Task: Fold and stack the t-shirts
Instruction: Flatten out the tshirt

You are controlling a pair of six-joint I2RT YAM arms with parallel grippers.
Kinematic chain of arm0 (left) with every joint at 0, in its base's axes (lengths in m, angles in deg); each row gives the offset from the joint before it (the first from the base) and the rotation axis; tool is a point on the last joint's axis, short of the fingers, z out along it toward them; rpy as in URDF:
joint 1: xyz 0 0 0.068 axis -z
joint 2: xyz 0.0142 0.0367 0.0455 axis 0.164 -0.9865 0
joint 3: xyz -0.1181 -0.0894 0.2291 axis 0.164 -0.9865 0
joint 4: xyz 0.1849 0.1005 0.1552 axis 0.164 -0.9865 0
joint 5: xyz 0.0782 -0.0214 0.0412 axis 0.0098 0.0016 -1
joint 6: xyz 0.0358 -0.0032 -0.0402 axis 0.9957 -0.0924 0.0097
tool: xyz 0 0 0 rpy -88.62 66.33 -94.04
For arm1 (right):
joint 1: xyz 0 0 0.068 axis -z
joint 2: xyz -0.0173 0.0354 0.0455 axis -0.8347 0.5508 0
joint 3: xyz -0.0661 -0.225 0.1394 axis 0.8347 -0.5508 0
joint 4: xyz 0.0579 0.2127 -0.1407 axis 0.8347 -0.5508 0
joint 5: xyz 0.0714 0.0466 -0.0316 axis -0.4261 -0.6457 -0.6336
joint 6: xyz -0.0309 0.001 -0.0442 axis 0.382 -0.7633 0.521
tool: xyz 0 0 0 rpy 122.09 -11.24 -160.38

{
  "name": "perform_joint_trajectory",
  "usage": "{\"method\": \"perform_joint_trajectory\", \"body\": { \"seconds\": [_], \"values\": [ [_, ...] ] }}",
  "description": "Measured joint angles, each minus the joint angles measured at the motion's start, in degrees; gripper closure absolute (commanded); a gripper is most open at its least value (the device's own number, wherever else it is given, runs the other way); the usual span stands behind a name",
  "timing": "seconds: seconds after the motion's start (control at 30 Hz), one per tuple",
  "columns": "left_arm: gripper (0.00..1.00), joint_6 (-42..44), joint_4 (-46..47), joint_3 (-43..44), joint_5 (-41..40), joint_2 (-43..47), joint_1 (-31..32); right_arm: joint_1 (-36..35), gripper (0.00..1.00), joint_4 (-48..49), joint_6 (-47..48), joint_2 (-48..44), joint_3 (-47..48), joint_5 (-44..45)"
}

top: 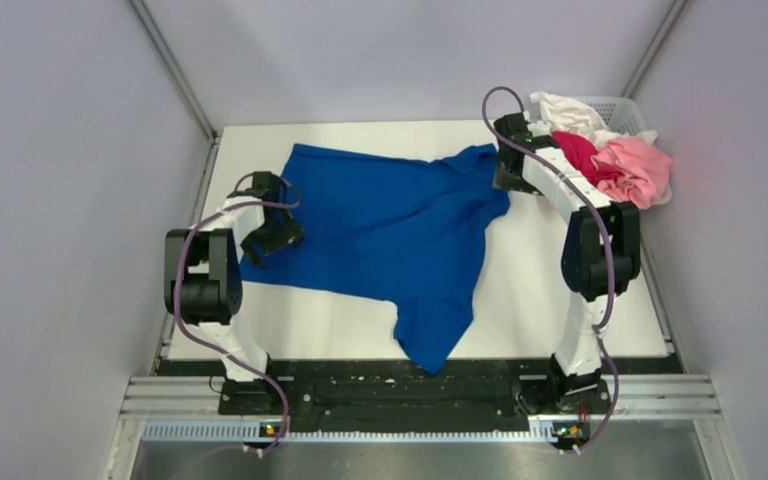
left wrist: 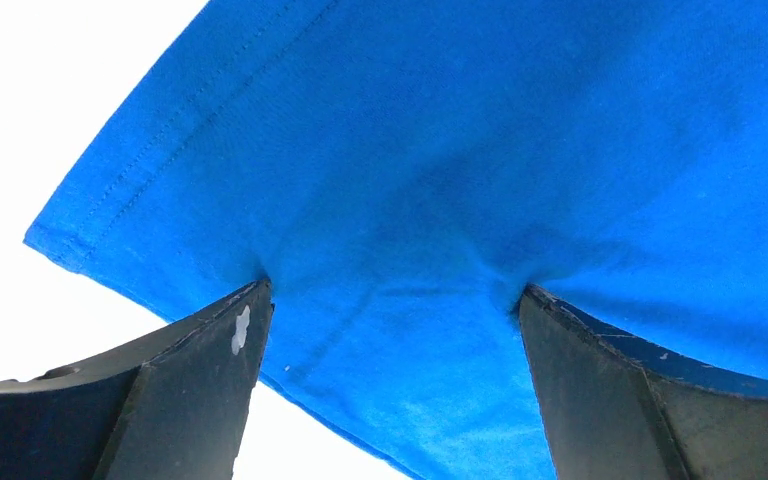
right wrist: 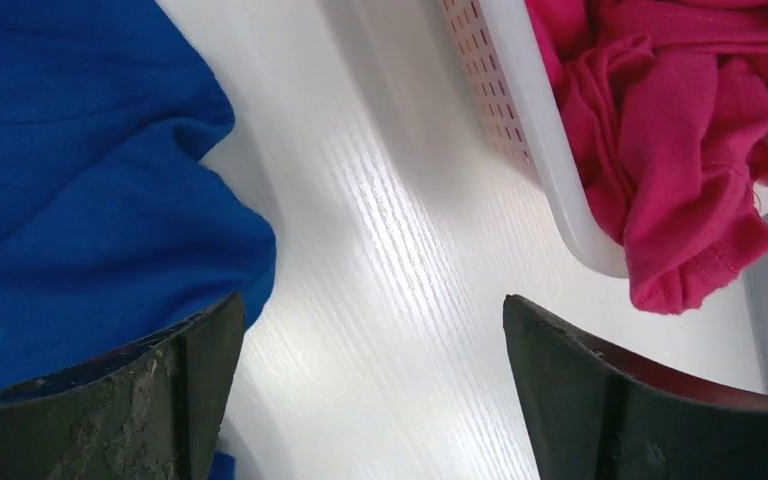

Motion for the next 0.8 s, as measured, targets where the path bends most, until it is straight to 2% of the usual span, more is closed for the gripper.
{"method": "perform_joint_trajectory", "body": {
  "seconds": [0.13, 0.23, 0.33, 0.43, 0.53, 0.6, 0.8],
  "values": [
    [0.02, 0.0, -0.2, 0.0, 1.4, 1.2, 0.5, -0.4, 0.03, 1.8, 0.3, -3.7, -3.9, -2.5],
    [0.02, -0.1, -0.4, -0.2, 2.2, 4.1, 1.2, -2.6, 0.03, 7.2, 0.3, -13.8, -15.9, -10.3],
    [0.01, -0.8, -0.6, -1.1, 1.6, 8.4, 1.6, -9.1, 0.03, 11.1, 0.1, -25.0, -27.3, -15.5],
    [0.01, -2.3, -1.0, -2.7, 0.4, 13.9, 1.5, -19.8, 0.03, 15.8, -1.5, -32.5, -35.2, -21.0],
    [0.01, -3.4, -0.5, -4.7, 0.3, 17.9, 1.0, -27.8, 0.03, 19.6, -4.7, -32.5, -39.1, -25.1],
    [0.01, -3.6, 0.1, -5.7, 0.7, 18.5, 0.7, -30.8, 0.03, 21.5, -7.4, -30.5, -41.4, -27.0],
    [0.01, -3.1, 2.2, -6.4, 5.1, 12.8, 0.5, -30.4, 0.02, 24.0, -13.3, -22.3, -45.4, -28.1]
  ]
}}
